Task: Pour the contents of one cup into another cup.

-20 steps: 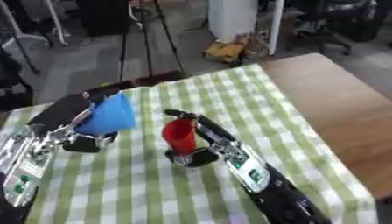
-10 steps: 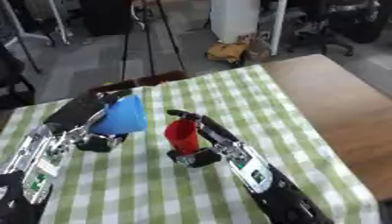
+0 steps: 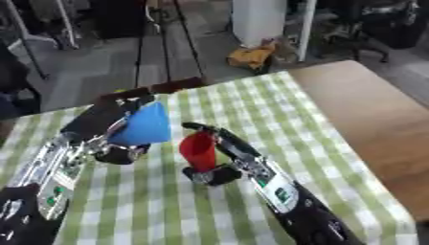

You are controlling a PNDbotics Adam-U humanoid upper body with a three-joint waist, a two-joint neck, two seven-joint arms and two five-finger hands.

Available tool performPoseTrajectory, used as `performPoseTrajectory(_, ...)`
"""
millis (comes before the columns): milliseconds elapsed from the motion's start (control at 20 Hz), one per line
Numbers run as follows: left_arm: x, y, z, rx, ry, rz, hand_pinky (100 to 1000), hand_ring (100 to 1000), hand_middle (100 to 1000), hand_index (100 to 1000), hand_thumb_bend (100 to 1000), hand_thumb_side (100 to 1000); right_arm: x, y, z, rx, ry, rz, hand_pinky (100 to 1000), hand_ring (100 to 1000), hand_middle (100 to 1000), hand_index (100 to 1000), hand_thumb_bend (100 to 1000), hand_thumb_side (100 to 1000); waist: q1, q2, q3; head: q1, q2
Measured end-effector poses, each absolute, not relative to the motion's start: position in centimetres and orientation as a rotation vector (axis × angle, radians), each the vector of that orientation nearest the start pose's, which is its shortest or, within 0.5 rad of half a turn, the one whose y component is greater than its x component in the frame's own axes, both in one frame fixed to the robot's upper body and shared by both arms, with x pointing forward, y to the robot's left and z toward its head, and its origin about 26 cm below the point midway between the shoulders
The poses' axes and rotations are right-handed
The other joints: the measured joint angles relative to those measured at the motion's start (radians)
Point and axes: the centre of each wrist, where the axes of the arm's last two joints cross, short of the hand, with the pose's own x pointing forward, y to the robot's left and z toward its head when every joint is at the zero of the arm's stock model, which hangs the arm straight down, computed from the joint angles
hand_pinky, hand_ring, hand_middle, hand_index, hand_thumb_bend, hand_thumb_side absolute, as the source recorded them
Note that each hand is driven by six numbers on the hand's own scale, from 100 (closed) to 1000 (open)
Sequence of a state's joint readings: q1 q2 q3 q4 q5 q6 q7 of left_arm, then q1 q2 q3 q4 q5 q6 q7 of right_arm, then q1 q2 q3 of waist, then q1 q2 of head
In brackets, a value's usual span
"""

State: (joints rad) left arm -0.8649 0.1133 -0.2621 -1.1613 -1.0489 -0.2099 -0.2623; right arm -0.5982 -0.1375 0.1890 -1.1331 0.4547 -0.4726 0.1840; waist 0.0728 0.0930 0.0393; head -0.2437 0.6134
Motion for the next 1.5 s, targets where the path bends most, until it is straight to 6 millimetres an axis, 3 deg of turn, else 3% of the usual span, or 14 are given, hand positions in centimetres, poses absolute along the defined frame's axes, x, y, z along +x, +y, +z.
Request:
performPoseTrajectory(950,43.5,8.9,17.4,0.758,-1.844,-1.738,573,435,408,748,314,100,41.3,-17.5,6.0,-0.070,-2.021,1.117,731,266,461,977,100,113,0.006,0.001,-0.012,0.020,-0.001)
performPoseTrajectory(1500,43.6,8.6,17.5,0.802,-1.824,-1.810,576,437,403,747,362,100,41.3,-17.5,6.0,-0.070,-2.020,1.114,730,267,461,977,100,114,0.012,0.000,-0.016,0.028,-0.002)
